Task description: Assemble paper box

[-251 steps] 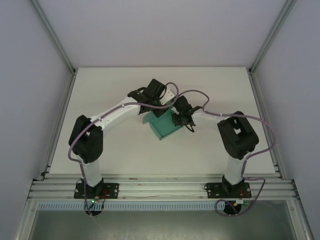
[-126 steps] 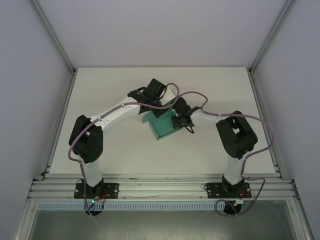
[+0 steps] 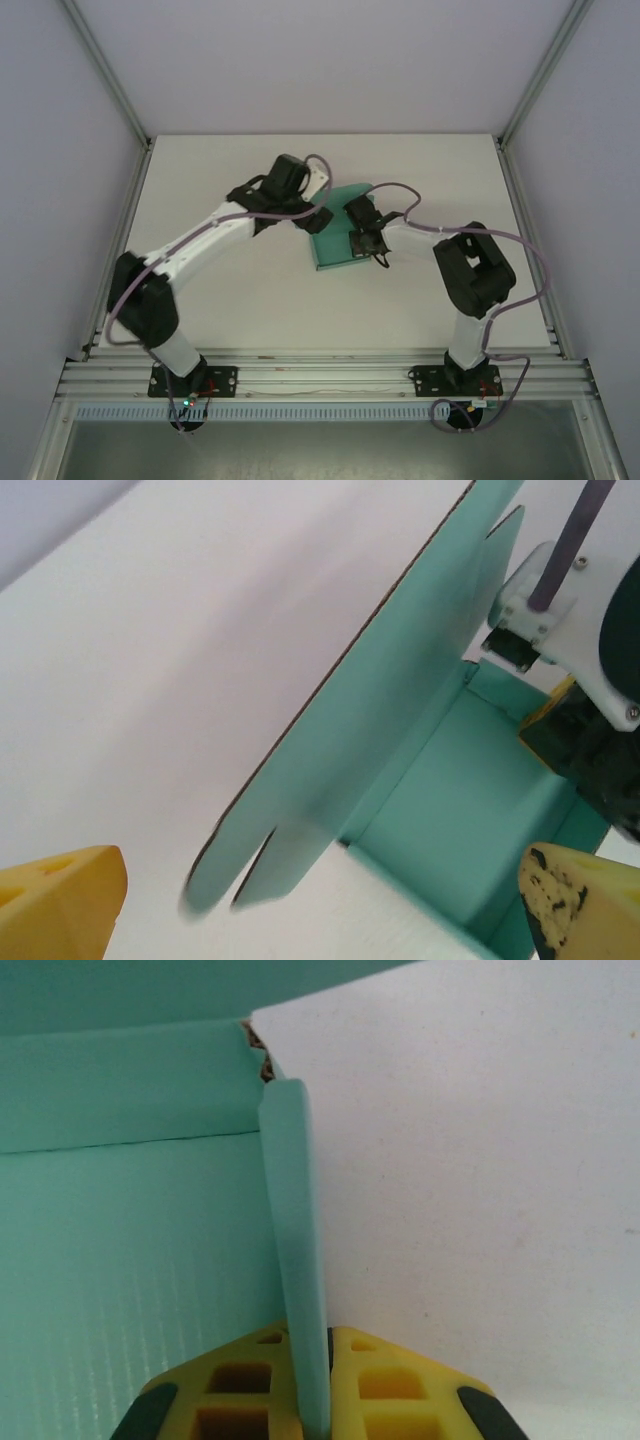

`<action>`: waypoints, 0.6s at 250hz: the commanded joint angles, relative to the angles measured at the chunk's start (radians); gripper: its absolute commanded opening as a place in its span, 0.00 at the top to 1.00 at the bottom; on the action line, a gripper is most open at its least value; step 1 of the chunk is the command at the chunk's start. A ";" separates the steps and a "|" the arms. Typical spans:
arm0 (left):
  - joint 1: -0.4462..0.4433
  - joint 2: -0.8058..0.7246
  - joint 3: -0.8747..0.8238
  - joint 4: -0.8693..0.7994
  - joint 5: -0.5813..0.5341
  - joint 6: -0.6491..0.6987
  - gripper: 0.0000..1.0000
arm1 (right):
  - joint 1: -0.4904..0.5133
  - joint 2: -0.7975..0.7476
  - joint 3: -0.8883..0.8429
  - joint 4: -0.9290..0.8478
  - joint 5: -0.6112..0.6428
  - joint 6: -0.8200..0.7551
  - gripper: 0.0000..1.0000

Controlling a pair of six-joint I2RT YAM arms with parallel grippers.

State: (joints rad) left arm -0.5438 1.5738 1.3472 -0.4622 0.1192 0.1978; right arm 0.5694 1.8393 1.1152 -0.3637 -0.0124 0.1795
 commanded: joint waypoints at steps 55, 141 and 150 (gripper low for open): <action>0.137 -0.184 -0.240 0.223 0.169 -0.103 0.00 | -0.070 -0.158 -0.066 0.100 -0.460 -0.001 1.00; 0.137 -0.084 -0.186 0.272 0.339 -0.087 0.39 | -0.069 -0.162 -0.050 0.100 -0.532 -0.007 1.00; 0.137 -0.071 -0.183 0.276 0.361 -0.081 0.46 | -0.069 -0.164 -0.051 0.110 -0.549 -0.005 1.00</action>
State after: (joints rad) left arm -0.4057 1.4704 1.1294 -0.2260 0.3923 0.1074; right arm 0.4984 1.7042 1.0550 -0.2935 -0.4957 0.1795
